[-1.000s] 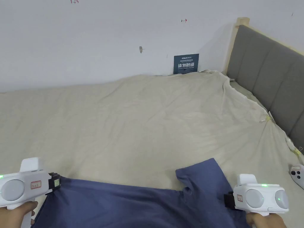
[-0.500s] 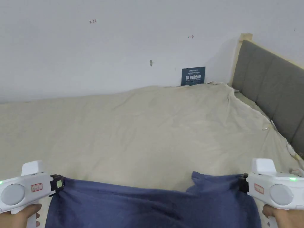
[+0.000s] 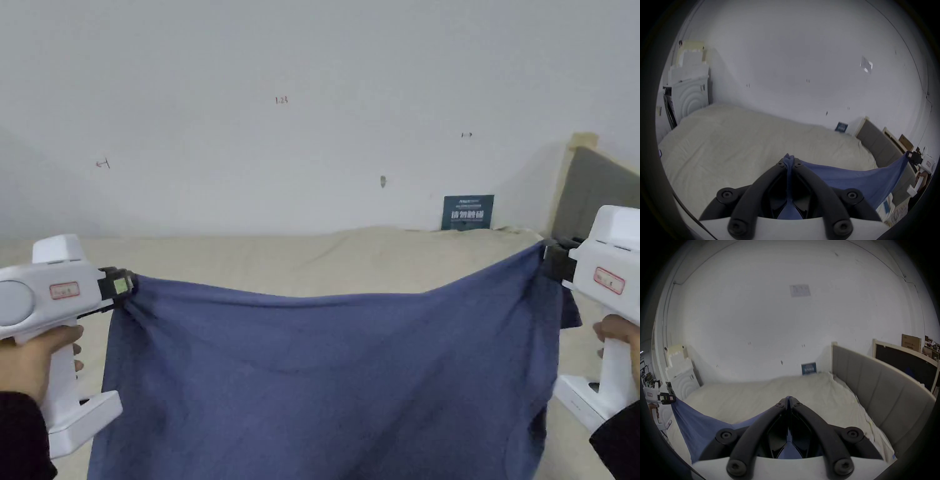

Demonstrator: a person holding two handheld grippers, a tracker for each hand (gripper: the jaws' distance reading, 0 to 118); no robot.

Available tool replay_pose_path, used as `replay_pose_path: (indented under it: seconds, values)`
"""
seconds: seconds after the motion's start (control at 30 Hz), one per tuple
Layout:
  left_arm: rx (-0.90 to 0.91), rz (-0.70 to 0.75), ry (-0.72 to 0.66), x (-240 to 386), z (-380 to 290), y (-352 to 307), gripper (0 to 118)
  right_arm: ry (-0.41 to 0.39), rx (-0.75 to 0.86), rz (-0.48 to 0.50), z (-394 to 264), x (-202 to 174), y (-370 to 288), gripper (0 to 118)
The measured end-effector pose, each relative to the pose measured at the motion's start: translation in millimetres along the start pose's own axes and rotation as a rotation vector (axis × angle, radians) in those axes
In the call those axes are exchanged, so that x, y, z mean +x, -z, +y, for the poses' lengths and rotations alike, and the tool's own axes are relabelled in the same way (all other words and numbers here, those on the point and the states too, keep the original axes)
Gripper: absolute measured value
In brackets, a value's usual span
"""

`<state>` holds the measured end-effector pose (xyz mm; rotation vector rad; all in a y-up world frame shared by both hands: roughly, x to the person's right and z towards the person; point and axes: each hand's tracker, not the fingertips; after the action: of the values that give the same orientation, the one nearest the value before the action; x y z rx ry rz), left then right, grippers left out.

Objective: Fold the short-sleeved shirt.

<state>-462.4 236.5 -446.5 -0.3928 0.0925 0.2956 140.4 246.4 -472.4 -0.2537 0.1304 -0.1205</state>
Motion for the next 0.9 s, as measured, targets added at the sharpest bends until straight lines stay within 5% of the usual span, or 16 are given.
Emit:
replay_pose_path:
  seconds: [0.53, 0.9]
  values:
    - [0.197, -0.003, 0.074, 38, 155, -15, 1, 0.018, 0.269, 0.022, 170, -19, 22, 0]
    - [0.044, 0.002, 0.071, 34, 77, 79, 1, -0.005, 0.147, 0.008, 95, 15, 81, 0]
